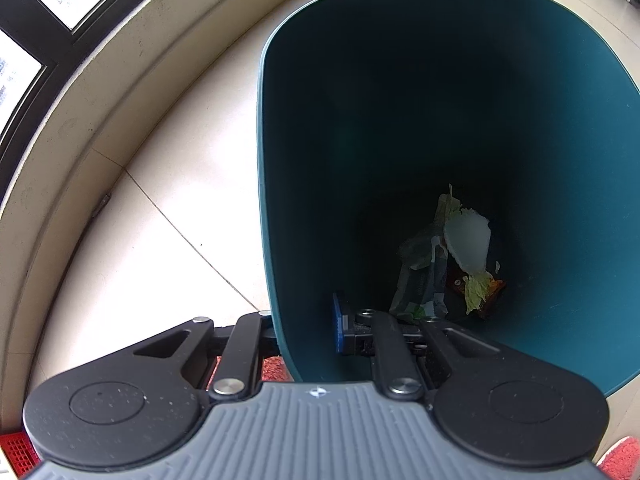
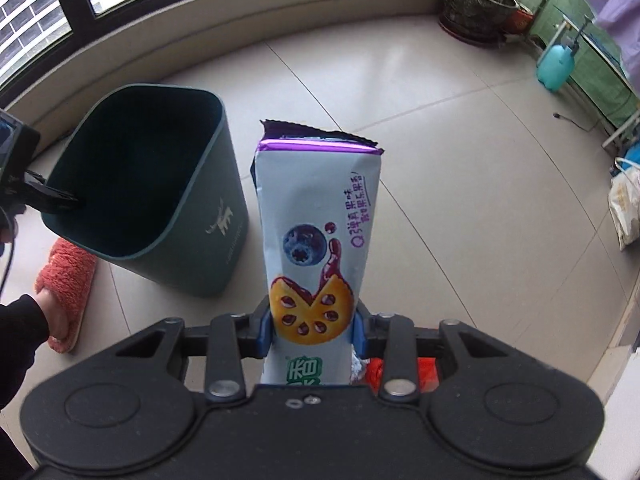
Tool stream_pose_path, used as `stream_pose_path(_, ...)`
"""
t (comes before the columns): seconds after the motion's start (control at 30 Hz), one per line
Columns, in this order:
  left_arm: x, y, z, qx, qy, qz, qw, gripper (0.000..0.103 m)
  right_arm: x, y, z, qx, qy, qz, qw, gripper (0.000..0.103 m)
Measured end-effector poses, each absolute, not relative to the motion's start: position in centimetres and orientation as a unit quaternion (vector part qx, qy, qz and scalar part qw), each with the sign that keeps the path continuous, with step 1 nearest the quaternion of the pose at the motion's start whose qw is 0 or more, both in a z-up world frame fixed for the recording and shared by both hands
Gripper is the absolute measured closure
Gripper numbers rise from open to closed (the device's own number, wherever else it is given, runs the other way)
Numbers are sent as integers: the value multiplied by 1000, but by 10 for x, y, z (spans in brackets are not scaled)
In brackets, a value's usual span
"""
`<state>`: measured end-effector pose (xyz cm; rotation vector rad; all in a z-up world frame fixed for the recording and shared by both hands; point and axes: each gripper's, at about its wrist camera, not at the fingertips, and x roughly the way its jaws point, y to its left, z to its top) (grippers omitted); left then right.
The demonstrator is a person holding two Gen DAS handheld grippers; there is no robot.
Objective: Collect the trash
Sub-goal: 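Carry the snack bar wrapper over the bin and release it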
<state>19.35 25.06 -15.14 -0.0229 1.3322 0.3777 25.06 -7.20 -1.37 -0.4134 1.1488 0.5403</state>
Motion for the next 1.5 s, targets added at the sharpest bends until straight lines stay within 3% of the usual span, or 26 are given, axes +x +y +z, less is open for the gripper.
stream_pose_path(0.17,190,252,-148,-10,611,165,774,88,255,4,9,-210,500,307,782,68)
stream_pose_path(0.33,186,253,-144,-14,608,155,778,88,269,74,-5,-221,498,333,770,68)
stream_pose_path(0.63,183,257,-136,-25,605,143,783,88,288,168,-83,-244,527,326,746,68)
stream_pose_path(1.07,182,260,-131,-26,603,137,786,88,293,203,-195,-229,608,303,697,66)
stream_pose_path(1.37,182,260,-133,-27,602,138,786,88,298,188,-207,-218,619,294,695,52)
stream_pose_path(1.43,182,261,-133,-30,603,138,785,88,297,186,-203,-221,612,293,701,41)
stream_pose_path(1.5,182,261,-134,-30,603,139,785,88,293,183,-200,-222,606,299,703,39)
